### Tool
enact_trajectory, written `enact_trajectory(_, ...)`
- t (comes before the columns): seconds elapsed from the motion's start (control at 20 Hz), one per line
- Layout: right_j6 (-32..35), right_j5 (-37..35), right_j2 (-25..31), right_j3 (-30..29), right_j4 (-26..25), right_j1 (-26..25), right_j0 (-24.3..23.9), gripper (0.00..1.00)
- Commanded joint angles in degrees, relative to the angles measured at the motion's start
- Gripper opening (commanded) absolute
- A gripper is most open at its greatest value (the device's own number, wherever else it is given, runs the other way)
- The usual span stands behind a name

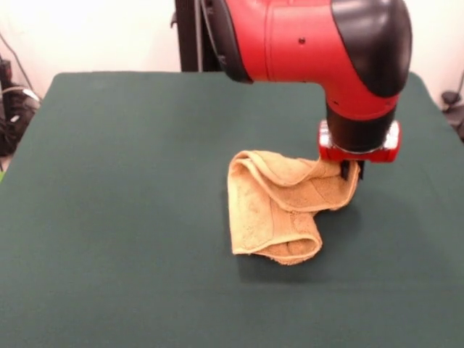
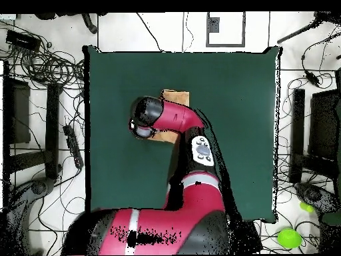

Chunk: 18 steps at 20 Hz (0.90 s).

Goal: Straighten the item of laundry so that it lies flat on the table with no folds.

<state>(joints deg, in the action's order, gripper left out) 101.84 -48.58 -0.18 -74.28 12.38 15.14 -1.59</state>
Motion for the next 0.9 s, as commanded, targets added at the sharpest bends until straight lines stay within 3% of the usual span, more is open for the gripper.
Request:
enact_trajectory(0.05,26.9,-6.2,-7.4,6.3,2.0,-10.1,4.6,0.0)
enact_trajectory(0.5,41.5,-10.7,-16.6,11.6,0.7,-16.6,10.0,0.0)
enact_trajectory(0.9,41.1,-13.9,-7.6,2.8,8.6,-11.4,5.6,0.0)
